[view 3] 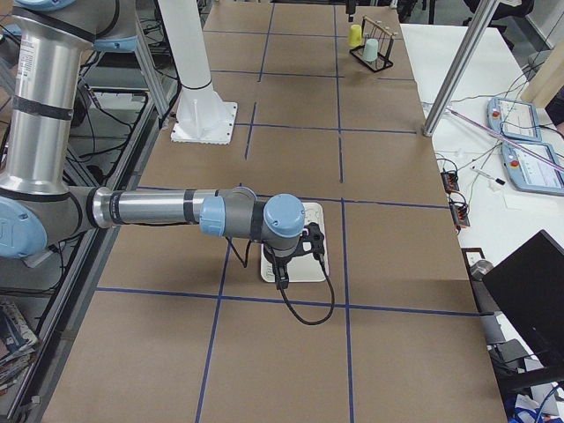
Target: Left arm grabs green cup and hands to right arm on tray
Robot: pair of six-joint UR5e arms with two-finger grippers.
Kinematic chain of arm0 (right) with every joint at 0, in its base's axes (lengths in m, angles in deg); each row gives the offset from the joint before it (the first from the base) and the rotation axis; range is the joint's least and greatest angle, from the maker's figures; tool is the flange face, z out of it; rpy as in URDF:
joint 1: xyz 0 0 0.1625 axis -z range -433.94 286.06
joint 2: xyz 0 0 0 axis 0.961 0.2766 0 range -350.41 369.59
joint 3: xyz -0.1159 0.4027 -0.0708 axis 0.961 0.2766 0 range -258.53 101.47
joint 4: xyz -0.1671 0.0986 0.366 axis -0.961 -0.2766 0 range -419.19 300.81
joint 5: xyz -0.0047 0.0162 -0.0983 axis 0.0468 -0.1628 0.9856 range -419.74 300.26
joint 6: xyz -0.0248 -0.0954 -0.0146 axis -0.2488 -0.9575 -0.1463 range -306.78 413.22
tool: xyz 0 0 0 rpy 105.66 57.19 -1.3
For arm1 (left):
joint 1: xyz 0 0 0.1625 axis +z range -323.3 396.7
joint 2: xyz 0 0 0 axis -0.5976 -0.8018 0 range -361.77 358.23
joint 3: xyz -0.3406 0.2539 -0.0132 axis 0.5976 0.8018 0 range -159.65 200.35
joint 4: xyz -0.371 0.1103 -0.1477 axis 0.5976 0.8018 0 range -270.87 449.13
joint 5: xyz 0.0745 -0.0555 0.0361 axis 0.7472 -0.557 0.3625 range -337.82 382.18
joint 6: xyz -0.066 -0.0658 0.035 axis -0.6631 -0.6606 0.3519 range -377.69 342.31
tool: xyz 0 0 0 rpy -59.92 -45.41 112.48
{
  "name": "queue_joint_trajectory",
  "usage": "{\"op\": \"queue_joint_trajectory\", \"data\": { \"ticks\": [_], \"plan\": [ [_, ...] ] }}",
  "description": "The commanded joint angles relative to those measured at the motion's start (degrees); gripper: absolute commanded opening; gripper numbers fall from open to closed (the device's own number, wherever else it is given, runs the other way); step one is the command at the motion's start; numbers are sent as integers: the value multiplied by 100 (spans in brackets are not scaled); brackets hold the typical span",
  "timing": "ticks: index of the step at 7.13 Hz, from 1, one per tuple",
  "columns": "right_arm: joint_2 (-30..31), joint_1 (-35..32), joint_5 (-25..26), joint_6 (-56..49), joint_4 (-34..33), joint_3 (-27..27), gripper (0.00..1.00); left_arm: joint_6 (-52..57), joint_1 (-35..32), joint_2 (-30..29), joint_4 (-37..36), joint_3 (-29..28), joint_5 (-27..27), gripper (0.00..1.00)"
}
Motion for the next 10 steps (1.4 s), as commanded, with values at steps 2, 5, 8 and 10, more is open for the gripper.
{"op": "queue_joint_trajectory", "data": {
  "ticks": [2,5,8,10],
  "plan": [
    [-17,57,13,1,0,26,100,-149,397,-737,1127,-1589,1020,100],
    [35,57,13,0,481,253,100,-238,609,-1247,1271,-2445,1304,100],
    [36,57,-22,18,791,554,100,-238,697,-1231,1561,-2702,1498,100],
    [36,57,-31,18,791,554,100,-238,697,-1248,1587,-2877,1498,100]
  ]
}}
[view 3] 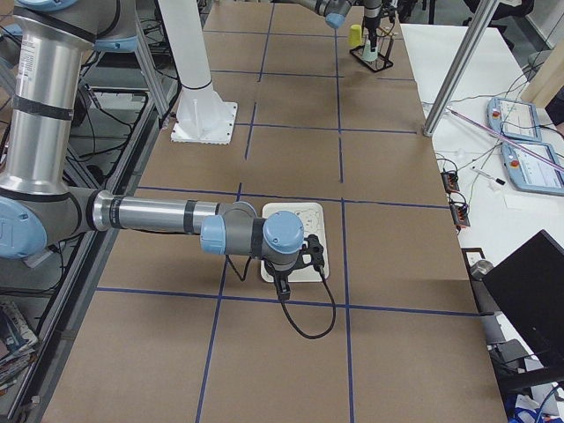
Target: Left arm grabs green cup and hands to right arm on tray
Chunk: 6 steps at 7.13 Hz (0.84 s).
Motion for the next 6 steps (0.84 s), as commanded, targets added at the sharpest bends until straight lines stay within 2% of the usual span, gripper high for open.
{"op": "queue_joint_trajectory", "data": {
  "ticks": [1,2,3,4,5,6],
  "plan": [
    [0,0,-13,1,9,0,100,-11,3,-3,24,-120,-4,99],
    [0,0,-48,1,9,8,100,-20,3,-12,33,-173,-4,92],
    [0,0,-49,1,17,0,100,-55,3,-20,33,-165,-4,62],
    [0,0,-57,1,17,0,100,-160,3,-47,41,-147,-4,20],
    [0,0,-57,1,17,0,100,-144,-14,-73,-2,-103,-31,5],
    [0,0,-66,1,17,-9,100,-143,-66,-12,-72,245,-31,1]
  ]
}}
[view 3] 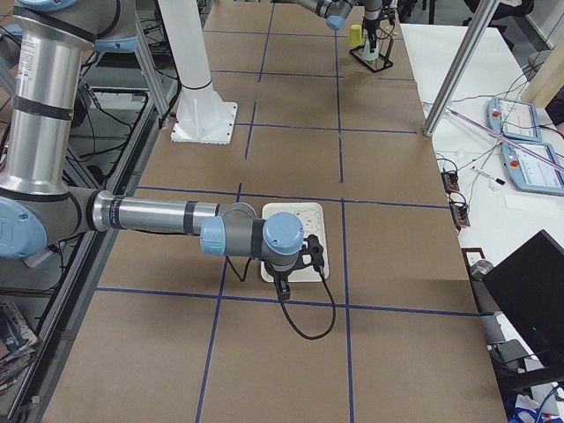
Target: Left arm grabs green cup and hands to right arm on tray
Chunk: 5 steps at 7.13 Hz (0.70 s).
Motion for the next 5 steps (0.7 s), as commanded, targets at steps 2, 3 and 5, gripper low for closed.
{"op": "queue_joint_trajectory", "data": {
  "ticks": [2,3,5],
  "plan": [
    [9,-9,-254,0,0,-7,100,27,-196,584,-1098,1930,-18,1],
    [9,-9,-254,0,0,-24,100,44,-205,691,-1801,2715,-9,1],
    [0,0,-429,0,0,-15,100,-25,-161,649,-2650,3625,-26,1]
  ]
}}
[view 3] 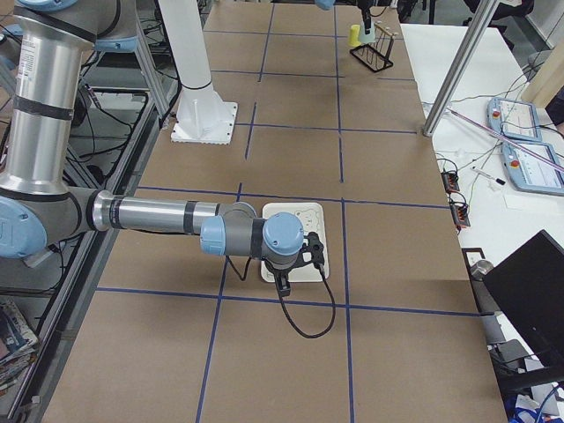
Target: Left arm grabs green cup and hands to right arm on tray
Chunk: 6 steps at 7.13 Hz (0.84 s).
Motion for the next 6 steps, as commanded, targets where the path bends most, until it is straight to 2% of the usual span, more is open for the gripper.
{"op": "queue_joint_trajectory", "data": {
  "ticks": [1,2,3,4,6],
  "plan": [
    [-3,3,-305,0,0,-5,100,-538,251,-3,-422,631,-26,2],
    [-21,12,-577,9,9,-5,100,-1640,819,-29,-308,684,-17,2],
    [-73,238,-640,61,400,-5,100,-2434,1172,-38,15,780,-17,2],
    [-74,380,-632,731,970,3,100,-3294,1672,-56,497,842,0,2],
    [-214,1185,-484,3152,2610,-5,100,-4773,2351,-82,1578,843,35,3]
  ]
}}
